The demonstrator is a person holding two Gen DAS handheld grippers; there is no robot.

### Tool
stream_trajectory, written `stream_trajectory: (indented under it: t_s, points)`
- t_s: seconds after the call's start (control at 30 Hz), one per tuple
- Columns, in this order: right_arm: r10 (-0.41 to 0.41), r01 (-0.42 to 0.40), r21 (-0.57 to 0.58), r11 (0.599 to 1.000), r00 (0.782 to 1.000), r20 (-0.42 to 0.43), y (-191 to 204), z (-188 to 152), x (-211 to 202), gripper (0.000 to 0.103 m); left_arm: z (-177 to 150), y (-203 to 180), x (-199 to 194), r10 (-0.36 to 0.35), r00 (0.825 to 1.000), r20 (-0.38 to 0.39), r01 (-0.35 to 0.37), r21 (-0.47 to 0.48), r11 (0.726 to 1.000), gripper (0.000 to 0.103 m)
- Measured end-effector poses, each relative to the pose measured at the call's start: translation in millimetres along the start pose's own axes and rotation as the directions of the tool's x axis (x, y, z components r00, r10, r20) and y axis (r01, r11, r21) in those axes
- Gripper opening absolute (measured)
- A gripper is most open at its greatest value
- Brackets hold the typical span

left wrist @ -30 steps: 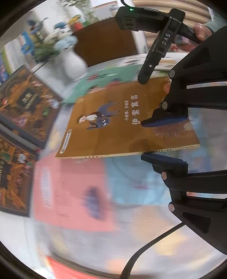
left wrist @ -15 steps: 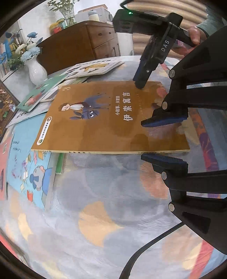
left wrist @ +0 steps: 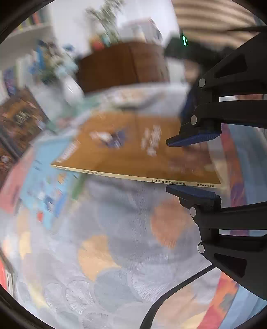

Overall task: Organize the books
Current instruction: 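Close both grippers on the brown book edge and lift it, then carry the brown book with both grippers to the white table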

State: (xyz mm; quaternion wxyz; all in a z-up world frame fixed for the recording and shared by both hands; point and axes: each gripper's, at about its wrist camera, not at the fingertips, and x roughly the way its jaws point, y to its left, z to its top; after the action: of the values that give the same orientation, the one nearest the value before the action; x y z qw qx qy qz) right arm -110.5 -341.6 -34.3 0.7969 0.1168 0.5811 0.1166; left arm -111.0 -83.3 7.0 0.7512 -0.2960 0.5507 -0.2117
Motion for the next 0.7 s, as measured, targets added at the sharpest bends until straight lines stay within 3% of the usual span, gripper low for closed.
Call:
stream_trajectory:
  t_s: [0.03, 0.13, 0.2, 0.27, 0.33, 0.5, 0.57, 0.63, 0.7]
  points:
    - [0.028, -0.028, 0.017, 0.999, 1.000, 0.001, -5, 0, -1, 0.039, 0, -4, -7, -0.045, 0.999, 0.018, 0.045, -0.012, 0.999, 0.033]
    - [0.078, -0.077, 0.056, 0.995, 0.997, 0.000, -15, 0, -2, 0.039, -2, -9, -2, -0.092, 0.996, 0.011, 0.092, -0.043, 0.995, 0.033]
    - [0.094, -0.094, 0.060, 0.994, 0.996, 0.000, -17, 0, -3, 0.039, -5, -8, 10, -0.076, 0.997, -0.013, 0.075, -0.054, 0.996, 0.032]
    - [0.095, -0.095, 0.054, 0.994, 0.995, 0.001, -17, -1, -3, 0.039, -11, -10, 23, -0.009, 1.000, -0.014, 0.008, -0.033, 0.999, 0.025]
    - [0.094, -0.094, 0.052, 0.994, 0.996, 0.003, -17, -2, -4, 0.039, -15, -10, 29, 0.001, 1.000, -0.016, -0.002, -0.043, 0.999, 0.018]
    - [0.160, -0.155, 0.126, 0.980, 0.987, -0.025, -30, -3, -9, 0.040, -17, -8, 26, -0.080, 0.997, -0.011, 0.078, -0.105, 0.991, 0.013]
    - [0.248, -0.235, 0.214, 0.948, 0.968, -0.038, -48, -8, -13, 0.043, -11, -8, 25, -0.176, 0.984, -0.004, 0.173, -0.164, 0.971, 0.013]
    - [0.349, -0.321, 0.323, 0.890, 0.937, -0.031, -66, -15, -14, 0.053, -9, -10, 25, -0.235, 0.972, 0.006, 0.231, -0.203, 0.952, 0.013]
    - [0.429, -0.394, 0.397, 0.829, 0.903, 0.002, -80, -22, -16, 0.057, -6, -14, 26, -0.276, 0.961, 0.011, 0.271, -0.222, 0.937, 0.013]
